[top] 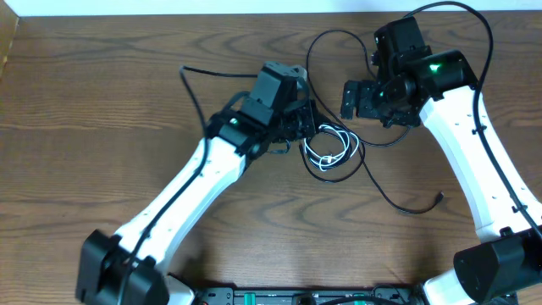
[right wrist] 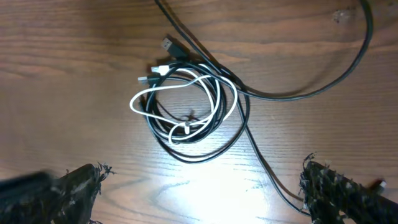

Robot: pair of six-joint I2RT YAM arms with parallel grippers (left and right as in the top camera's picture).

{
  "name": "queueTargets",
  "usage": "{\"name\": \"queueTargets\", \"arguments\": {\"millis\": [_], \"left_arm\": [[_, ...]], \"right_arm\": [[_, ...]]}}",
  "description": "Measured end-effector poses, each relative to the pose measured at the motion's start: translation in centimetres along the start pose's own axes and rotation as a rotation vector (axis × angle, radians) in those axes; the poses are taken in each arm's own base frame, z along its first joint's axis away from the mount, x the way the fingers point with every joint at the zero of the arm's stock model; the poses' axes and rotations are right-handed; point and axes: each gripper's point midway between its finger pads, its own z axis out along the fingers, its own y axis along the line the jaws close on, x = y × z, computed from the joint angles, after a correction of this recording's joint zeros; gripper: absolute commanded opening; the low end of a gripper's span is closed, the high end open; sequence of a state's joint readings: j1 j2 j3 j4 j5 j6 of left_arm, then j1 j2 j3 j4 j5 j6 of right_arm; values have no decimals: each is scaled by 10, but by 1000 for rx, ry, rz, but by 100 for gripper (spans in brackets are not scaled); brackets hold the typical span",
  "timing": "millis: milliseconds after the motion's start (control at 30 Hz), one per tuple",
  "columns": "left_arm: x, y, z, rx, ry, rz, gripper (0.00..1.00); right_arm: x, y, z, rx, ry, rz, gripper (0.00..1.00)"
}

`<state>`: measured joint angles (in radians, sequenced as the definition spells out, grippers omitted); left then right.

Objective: Untangle cables

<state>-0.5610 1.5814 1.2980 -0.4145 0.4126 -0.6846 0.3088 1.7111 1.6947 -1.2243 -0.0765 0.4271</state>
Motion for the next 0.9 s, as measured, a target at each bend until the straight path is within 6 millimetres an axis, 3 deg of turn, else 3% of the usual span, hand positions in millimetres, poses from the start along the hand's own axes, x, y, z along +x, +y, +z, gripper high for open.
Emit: {"name": "queueTargets", "arguments": {"millis": [167,300,400,467,567,800,900], "left_arm": [[-9,-9,-20,6,-67,18,8],[-11,-5,-24,-23,-85,15,11],[-9,10,-25,-92,-92,-5,26],[-9,20,-26,-143,-99,-14,50],[-7,43,-31,-257,-116,-30,73],[-9,92,-51,-470,-145,-98,76],[-12,109,-59,-520,-152,-136,79]], "right_arm": [[1,0,0,-1,6,-9,99],[-2,1,0,-6,-6,-12,99],[-2,2,0,-7,-8,-13,99],[-2,2,0,-7,-9,-13,99],[-5,2,6,-12,-21,-15,99],[4,0,52,-40,-17,-22,99],[3,12,72,-123,-42,-74,99]]}}
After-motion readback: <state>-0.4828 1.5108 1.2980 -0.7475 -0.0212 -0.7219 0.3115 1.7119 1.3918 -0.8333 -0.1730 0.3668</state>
